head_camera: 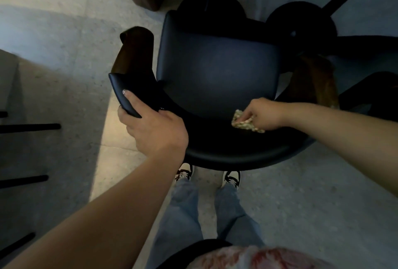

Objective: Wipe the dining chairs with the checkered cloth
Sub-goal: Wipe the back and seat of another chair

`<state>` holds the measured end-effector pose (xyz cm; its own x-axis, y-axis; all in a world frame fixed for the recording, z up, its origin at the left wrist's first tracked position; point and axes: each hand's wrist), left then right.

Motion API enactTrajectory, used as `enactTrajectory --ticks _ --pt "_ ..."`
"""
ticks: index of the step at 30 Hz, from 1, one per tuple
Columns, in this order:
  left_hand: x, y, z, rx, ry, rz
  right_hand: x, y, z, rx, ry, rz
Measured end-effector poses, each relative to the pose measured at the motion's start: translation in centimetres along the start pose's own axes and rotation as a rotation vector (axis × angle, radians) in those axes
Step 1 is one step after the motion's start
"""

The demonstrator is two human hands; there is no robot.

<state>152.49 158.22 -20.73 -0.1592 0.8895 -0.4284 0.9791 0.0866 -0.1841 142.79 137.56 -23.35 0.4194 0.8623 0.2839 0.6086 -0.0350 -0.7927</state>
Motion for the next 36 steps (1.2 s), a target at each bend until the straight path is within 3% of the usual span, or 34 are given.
enactTrajectory --ticks 4,6,8,11,14,17,25,36 --pt "-0.1 0.0 -0.1 0.0 -0.015 0.0 -4.6 -0.1 -2.6 0.086 -0.369 0.144" --pt "-0.1 0.0 -0.1 0.006 -0.018 -0.003 -5.0 0.3 -3.7 0.016 -0.444 0.184" --pt "-0.1 0.0 -0.1 0.009 -0.015 -0.006 -3.2 1.2 -4.2 -0.155 -0.224 0.196" --pt "-0.2 -0.1 -0.2 0.01 -0.01 -0.006 3.6 3.6 -3.9 -0.377 0.417 0.116" --pt "-0.1 -0.1 -0.1 0.004 -0.015 -0.011 12.4 4.9 -1.7 -0.303 1.041 -0.026" --pt "-0.2 0.2 0.0 -0.006 -0.011 -0.017 14.8 4.7 0.1 -0.212 1.152 -0.101" --pt "-0.2 -0.1 -0.3 0.014 0.006 -0.015 7.1 0.5 1.4 -0.123 0.474 -0.087" --pt "-0.2 -0.1 -0.1 -0.004 0.002 -0.005 -5.5 -2.5 -3.8 0.018 -0.351 0.167"
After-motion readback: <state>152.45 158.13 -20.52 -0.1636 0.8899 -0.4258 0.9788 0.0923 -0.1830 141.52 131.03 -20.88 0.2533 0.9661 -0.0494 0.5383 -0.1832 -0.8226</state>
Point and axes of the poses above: each hand's wrist, its own y-axis towards the middle knuckle, its own z-axis out of the palm, x = y × z, and after that the axes turned 5 degrees about -y, right-handed
